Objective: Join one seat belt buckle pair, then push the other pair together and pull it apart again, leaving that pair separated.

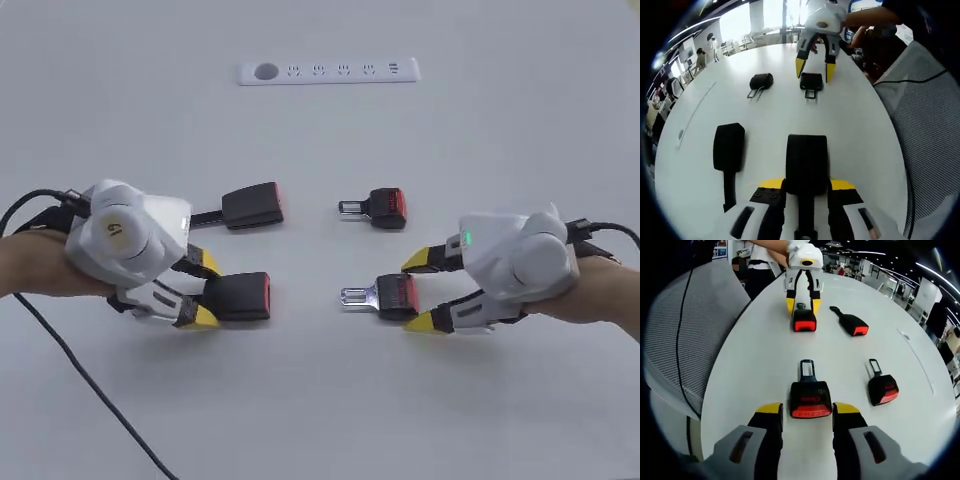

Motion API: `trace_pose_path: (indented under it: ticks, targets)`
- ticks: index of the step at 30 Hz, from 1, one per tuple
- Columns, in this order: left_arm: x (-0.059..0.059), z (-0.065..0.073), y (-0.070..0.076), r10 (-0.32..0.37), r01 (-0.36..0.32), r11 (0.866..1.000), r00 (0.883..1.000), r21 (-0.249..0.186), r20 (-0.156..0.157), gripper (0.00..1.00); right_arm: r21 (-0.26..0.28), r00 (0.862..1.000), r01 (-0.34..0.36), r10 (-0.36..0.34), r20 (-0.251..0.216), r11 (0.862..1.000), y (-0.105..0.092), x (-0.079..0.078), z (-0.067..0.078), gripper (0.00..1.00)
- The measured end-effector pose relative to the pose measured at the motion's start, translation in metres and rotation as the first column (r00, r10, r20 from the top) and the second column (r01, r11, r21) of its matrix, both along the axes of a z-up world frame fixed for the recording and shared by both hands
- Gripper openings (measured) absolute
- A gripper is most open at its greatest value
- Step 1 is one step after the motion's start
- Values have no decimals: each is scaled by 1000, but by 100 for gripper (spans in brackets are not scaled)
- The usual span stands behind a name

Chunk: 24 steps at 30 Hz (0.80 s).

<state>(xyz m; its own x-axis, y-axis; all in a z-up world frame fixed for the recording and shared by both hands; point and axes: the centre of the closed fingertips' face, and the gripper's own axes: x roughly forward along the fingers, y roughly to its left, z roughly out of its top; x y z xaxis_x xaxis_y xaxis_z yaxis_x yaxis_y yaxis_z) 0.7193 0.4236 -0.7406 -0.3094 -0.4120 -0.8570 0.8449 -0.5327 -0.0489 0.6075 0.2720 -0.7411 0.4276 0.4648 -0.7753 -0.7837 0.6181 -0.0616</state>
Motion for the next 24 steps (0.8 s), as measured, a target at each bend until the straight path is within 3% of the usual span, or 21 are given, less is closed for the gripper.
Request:
trace_pose_path:
  ticks: [5,11,15,24]
  targets:
    - [0,-4,1,-22,22,999,1000,23,3,33,-16,1000,-7,7,8,1000,-3,3,-2,32]
    - [2,-2,2,-2,3,1000,1000,23,-23,32,-18,1000,-8,8,12,1000,-3,3,-2,32]
    - [2,-3,2,-14,14,1000,1000,27,-12,31,-19,1000,-8,9,11,1000,-3,2,-2,31]
    - [2,-2,2,-5,6,999,1000,35,-29,31,-29,1000,-6,6,0,1000,-1,3,-2,31]
